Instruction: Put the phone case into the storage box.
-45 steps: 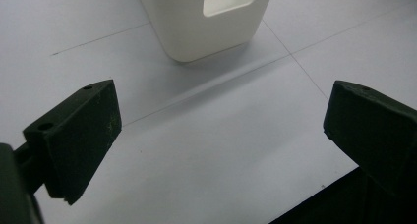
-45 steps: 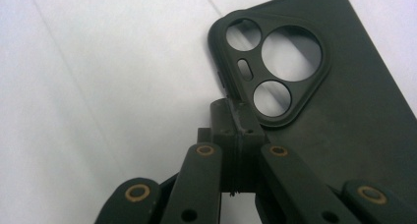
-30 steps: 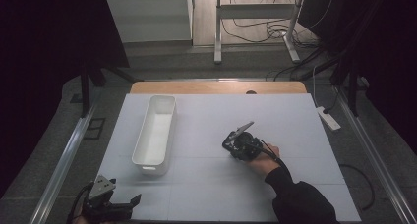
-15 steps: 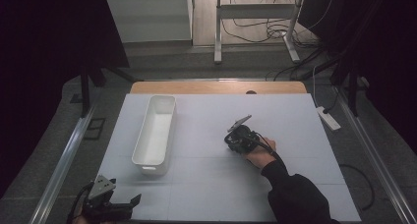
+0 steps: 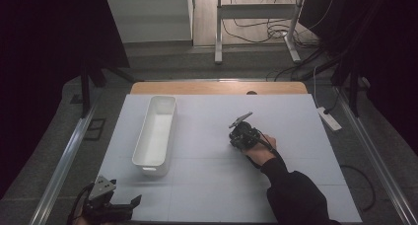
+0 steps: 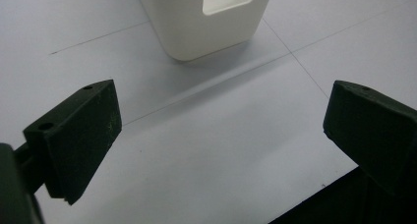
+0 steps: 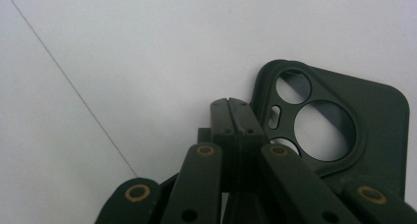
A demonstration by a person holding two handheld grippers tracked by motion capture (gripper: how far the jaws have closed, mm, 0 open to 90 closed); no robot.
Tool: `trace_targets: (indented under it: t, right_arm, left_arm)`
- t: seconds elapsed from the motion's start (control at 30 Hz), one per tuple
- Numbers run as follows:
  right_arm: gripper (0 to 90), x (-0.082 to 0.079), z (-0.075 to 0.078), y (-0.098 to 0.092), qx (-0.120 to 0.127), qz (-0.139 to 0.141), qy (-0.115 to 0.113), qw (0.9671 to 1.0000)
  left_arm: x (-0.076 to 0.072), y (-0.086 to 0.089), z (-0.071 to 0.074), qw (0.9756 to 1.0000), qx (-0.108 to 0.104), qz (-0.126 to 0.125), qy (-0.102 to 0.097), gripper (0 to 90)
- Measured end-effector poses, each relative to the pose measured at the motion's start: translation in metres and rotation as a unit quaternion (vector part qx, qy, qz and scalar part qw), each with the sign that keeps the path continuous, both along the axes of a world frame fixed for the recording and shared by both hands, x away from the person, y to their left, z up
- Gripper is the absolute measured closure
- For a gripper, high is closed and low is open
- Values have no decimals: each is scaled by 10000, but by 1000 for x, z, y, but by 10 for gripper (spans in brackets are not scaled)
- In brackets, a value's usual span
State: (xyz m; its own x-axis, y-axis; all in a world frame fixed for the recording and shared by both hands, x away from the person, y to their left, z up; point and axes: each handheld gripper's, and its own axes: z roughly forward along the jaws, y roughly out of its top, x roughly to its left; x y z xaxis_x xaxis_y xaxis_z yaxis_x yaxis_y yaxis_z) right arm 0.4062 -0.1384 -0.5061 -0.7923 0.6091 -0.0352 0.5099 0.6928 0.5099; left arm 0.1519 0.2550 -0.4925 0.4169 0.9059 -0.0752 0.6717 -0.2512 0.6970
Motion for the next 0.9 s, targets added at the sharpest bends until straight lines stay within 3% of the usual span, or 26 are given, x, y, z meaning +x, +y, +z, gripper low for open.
trace_targets:
  t: [0.23,0.47,0.9]
  right_arm:
    - [899,0,-2,0,-95,-20,-14,10000]
    - [893,-7,7,2,43,84,-62,9999]
    - [736,-23,30,-7,56,38,-194,9998]
  left_arm:
    - [0,0,0,10000,10,-2,-2,19]
    - [0,0,0,10000,14,-3,-5,19]
    - [0,0,0,10000,18,-3,-6,19]
